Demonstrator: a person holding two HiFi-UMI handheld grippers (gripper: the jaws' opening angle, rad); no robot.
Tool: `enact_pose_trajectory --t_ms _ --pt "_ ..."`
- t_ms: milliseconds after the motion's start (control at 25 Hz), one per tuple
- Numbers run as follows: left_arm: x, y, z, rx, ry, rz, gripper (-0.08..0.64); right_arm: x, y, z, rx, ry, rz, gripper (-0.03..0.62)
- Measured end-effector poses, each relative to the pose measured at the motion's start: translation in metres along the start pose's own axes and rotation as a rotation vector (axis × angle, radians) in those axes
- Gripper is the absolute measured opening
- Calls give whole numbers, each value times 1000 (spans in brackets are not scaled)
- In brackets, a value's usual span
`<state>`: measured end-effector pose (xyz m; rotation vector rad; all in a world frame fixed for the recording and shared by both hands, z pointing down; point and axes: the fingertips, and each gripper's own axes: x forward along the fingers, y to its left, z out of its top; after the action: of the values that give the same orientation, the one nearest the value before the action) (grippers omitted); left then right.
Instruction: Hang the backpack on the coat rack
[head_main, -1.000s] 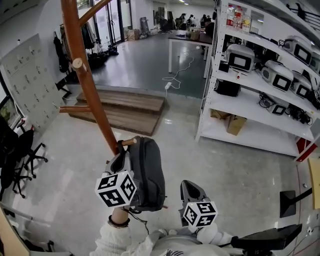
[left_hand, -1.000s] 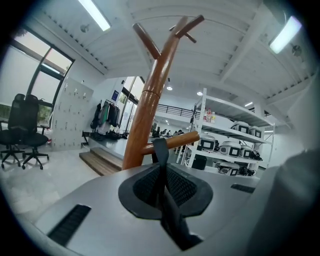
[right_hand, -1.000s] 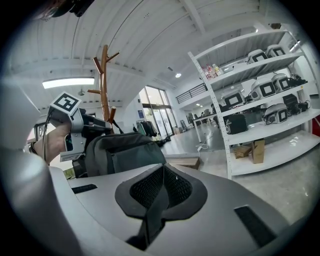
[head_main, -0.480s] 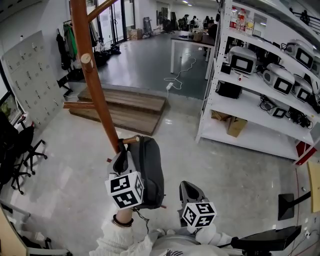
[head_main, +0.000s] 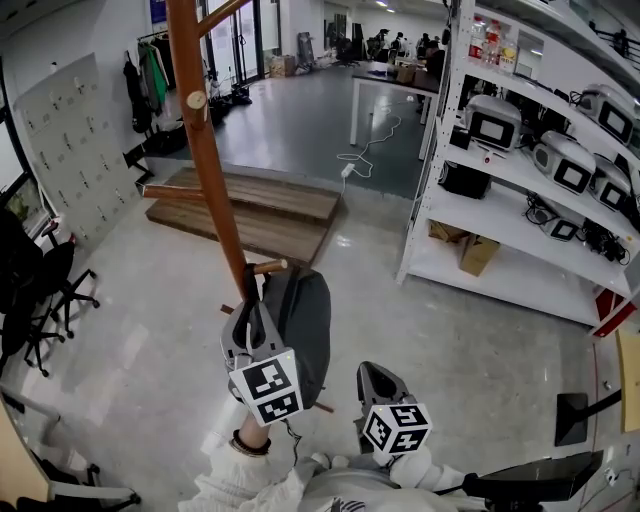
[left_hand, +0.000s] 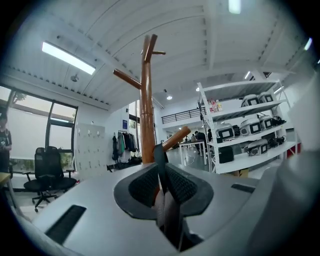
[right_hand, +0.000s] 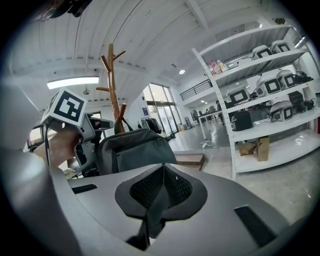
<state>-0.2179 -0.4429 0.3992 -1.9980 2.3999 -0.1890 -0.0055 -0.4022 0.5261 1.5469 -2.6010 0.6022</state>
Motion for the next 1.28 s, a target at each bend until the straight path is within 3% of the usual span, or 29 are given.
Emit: enact_pose_trajectory --t_ms 200,360,760,1000,1280 --pt "-26 2 9 -36 -40 -21 28 -4 12 -7 -6 16 33 12" --pt "-53 1 -2 -85 -16 -50 57 -4 25 -11 -19 24 69 12" --pt "-124 -11 -104 -165 225 -40 57 7 69 -28 -80 72 198 12" --pt "-146 -19 -120 -234 248 -87 3 2 82 -48 -105 121 267 12" --pt "-150 -8 -113 -250 199 -59 2 -7 73 -54 -57 135 245 12"
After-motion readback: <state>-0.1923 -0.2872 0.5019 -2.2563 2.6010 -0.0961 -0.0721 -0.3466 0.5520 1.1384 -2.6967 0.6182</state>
